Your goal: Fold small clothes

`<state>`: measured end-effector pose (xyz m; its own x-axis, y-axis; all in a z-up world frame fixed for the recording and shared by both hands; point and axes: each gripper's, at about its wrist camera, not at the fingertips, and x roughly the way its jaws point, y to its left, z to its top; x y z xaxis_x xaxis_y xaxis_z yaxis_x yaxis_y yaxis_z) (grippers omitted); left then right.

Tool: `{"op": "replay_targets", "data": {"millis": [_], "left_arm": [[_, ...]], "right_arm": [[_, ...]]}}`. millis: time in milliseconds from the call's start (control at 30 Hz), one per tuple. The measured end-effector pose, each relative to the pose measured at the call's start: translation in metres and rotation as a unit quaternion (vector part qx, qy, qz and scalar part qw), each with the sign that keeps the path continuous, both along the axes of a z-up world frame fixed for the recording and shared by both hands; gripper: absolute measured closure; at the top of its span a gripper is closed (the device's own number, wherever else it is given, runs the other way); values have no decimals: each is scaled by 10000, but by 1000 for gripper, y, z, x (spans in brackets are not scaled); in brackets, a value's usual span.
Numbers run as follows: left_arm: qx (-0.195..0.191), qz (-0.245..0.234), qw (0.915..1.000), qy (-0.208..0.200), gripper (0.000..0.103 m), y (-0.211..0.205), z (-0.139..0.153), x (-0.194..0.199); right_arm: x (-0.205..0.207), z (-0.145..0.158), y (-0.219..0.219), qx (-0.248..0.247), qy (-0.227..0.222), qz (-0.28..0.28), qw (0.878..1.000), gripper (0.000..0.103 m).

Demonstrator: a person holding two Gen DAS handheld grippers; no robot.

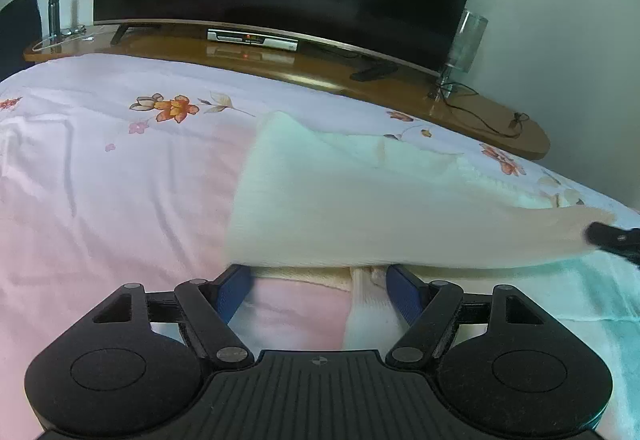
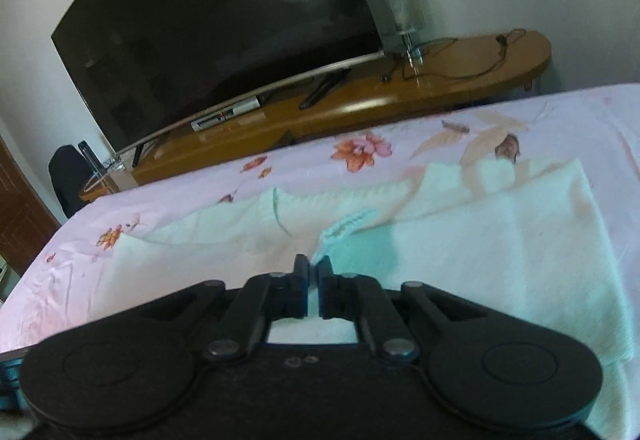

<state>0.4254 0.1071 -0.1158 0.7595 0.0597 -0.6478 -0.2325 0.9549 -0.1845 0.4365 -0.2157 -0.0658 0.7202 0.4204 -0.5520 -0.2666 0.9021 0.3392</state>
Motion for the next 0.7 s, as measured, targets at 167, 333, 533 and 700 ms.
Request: {"op": "replay_targets", "data": {"millis": [167, 333, 533, 700], "left_arm": [[131, -69, 9999, -39, 29, -3, -2, -1], [204, -197, 9996, 0, 29, -3, -1, 0], [151, -219, 9996, -7, 29, 0, 0, -2], [264, -339, 9991, 42, 31, -2, 0, -3]], "right_arm": [[-9, 12, -26, 62, -300, -136, 9994, 98], [-28, 15, -75, -36, -433, -816, 9957, 98], [-32, -10, -103, -8, 31, -968, 9953, 98], [-34, -8, -108, 12, -65, -1081, 9941, 98]]}}
